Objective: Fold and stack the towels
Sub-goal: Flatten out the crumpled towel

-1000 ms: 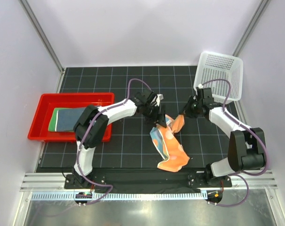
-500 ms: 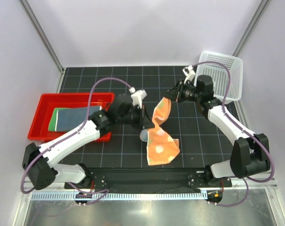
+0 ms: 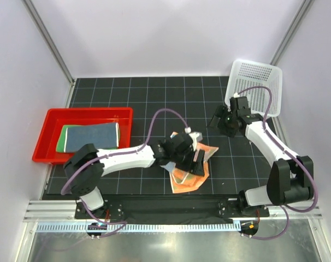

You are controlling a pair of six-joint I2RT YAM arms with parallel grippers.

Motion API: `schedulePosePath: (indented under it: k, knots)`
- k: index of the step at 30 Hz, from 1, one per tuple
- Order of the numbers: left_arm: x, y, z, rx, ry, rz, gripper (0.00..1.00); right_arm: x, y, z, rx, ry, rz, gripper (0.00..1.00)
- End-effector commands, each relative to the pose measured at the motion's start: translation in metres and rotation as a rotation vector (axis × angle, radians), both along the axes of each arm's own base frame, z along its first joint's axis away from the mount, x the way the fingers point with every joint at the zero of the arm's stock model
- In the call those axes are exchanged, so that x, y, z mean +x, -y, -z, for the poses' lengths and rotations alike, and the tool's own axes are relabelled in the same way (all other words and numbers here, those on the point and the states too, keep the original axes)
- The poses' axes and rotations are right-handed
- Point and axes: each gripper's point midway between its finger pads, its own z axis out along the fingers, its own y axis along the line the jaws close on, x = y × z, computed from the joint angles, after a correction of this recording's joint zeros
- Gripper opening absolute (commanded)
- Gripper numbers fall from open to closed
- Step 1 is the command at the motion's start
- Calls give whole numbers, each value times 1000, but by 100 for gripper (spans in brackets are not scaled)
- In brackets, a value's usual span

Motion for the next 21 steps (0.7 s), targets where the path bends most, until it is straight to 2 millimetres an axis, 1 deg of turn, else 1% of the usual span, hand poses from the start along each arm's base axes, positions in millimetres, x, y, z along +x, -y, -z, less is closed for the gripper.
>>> schedulePosePath:
  k: [1, 2, 3, 4, 5, 6, 7, 8, 9, 10, 11, 12, 13, 14, 15, 16, 17, 18, 19, 20, 21]
  knots:
    - [62, -8, -79, -53, 245, -72, 74, -23, 2, -10, 14, -61, 110, 76]
    - [81, -12, -95, -49, 275, -104, 73, -26, 2, -9, 18, -65, 130, 76]
    - [103, -33, -89, 11, 267, -141, 73, -31, 2, -3, 19, -85, 145, 76]
    - [112, -37, -94, -3, 253, -137, 72, -34, 1, 0, 14, -95, 143, 75]
    - [123, -44, -89, 13, 240, -146, 72, -39, 0, 5, 1, -109, 142, 75]
    - [145, -58, -93, 29, 248, -188, 72, -42, 2, 8, -2, -118, 150, 74]
    - [156, -66, -89, 49, 253, -209, 72, -45, 3, 11, -3, -123, 159, 73]
    - [169, -69, -80, 84, 253, -224, 72, -52, 5, 16, -7, -133, 171, 73]
    - [181, -78, -73, 122, 249, -249, 71, -55, 6, 18, 0, -133, 180, 72]
    - [191, -92, -59, 177, 230, -249, 70, -60, 6, 23, 9, -144, 194, 71]
    - [199, -97, -52, 204, 227, -258, 70, -62, 7, 24, 10, -144, 202, 71]
    - [208, -99, -35, 243, 204, -260, 70, -64, 7, 25, 11, -143, 202, 69]
    - [216, -106, -27, 264, 195, -261, 69, -65, 8, 27, 8, -147, 205, 69]
    - [217, -104, -20, 253, 167, -244, 69, -68, 10, 34, -3, -161, 206, 69]
    - [219, -103, 0, 272, 124, -233, 69, -71, 10, 38, -7, -171, 205, 67]
    - [225, -100, 0, 258, 118, -230, 68, -70, 10, 43, -8, -174, 204, 66]
    - [227, -98, 7, 243, 95, -215, 68, -75, 11, 52, -15, -193, 206, 65]
    - [229, -96, 13, 240, 84, -206, 68, -76, 11, 57, -11, -196, 208, 62]
    - [232, -93, 26, 253, 67, -200, 67, -71, 8, 58, 5, -172, 204, 60]
    - [234, -93, 33, 263, 68, -190, 67, -76, 9, 65, 4, -183, 211, 59]
    - [235, -92, 37, 266, 64, -180, 67, -76, 10, 66, 4, -178, 212, 57]
